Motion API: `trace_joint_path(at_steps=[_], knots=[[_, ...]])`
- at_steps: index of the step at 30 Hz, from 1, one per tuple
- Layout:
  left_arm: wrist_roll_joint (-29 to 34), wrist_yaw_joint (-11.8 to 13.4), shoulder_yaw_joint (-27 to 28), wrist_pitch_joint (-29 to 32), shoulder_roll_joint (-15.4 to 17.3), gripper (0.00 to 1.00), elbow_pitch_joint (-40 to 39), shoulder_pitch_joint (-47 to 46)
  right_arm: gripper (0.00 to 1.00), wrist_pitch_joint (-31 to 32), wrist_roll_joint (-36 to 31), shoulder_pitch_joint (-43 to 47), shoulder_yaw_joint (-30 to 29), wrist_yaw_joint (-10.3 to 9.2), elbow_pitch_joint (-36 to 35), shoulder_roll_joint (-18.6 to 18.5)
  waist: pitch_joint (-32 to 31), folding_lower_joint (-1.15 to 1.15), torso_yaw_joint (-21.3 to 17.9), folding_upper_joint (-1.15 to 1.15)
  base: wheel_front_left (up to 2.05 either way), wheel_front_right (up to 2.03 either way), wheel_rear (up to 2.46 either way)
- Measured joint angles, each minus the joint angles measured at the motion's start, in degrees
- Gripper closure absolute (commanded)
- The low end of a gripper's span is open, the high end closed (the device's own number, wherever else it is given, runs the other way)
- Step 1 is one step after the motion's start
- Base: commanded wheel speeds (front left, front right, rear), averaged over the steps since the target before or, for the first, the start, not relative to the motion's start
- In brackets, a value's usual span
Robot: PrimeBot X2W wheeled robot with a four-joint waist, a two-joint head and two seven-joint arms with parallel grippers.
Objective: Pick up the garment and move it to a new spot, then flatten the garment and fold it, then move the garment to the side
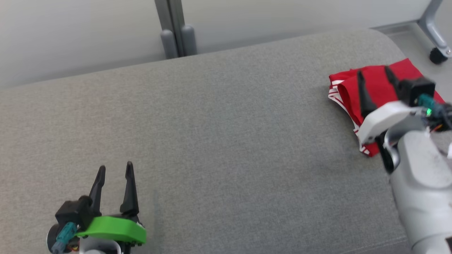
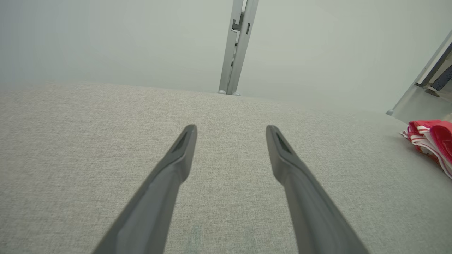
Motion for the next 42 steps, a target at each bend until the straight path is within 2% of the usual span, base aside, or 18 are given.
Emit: trace_joint_path(at_steps=[9,13,19,29,42], knots=[[0.00,0.55,1.69,-0.01,-0.92,0.00,0.16,5.59,0.00,0.00,0.90,17.86,-2.35,0.00,-13.43,5.56,-4.29,0.00,3.25,0.00,0.00,0.00,0.00],[0.00,0.55,1.81,-0.01,-1.04,0.00,0.05,6.72,0.00,0.00,0.91,23.80,-2.88,0.00,-18.31,5.90,-5.14,0.00,4.25,0.00,0.00,0.00,0.00],[0.09,0.58,1.41,-0.01,-1.10,0.00,0.18,7.52,0.00,0.00,4.56,30.15,-1.02,0.00,-23.28,6.06,-5.34,0.00,4.32,0.00,0.00,0.00,0.00],[0.34,1.16,0.14,-0.01,-1.16,0.00,0.64,8.17,0.00,0.00,6.75,35.66,0.79,0.00,-25.93,6.08,-5.43,0.00,3.94,0.00,0.00,0.00,0.00],[-0.09,1.24,-0.29,-0.01,-1.16,0.00,0.93,8.44,0.00,0.00,7.56,36.29,2.34,0.00,-25.86,6.06,-5.92,0.00,4.41,0.00,0.00,0.00,0.00]])
